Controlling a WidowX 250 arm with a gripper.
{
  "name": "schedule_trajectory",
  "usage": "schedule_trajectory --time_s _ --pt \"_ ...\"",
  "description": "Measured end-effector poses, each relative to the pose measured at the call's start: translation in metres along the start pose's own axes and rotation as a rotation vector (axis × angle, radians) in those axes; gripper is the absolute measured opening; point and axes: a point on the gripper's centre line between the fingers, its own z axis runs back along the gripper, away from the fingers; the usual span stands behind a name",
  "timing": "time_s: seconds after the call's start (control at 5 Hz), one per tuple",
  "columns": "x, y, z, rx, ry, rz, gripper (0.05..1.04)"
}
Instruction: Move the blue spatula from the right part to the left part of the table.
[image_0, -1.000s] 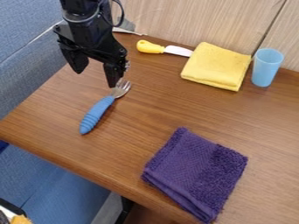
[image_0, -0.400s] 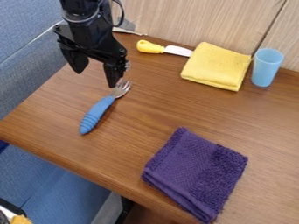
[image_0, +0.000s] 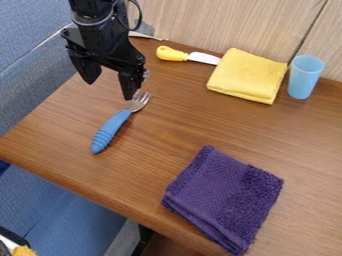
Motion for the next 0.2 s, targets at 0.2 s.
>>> schedule_trajectory --time_s 0.2 --pt "-0.0007 -0.0002 -0.0003 -0.001 0.003 0.0 1.001"
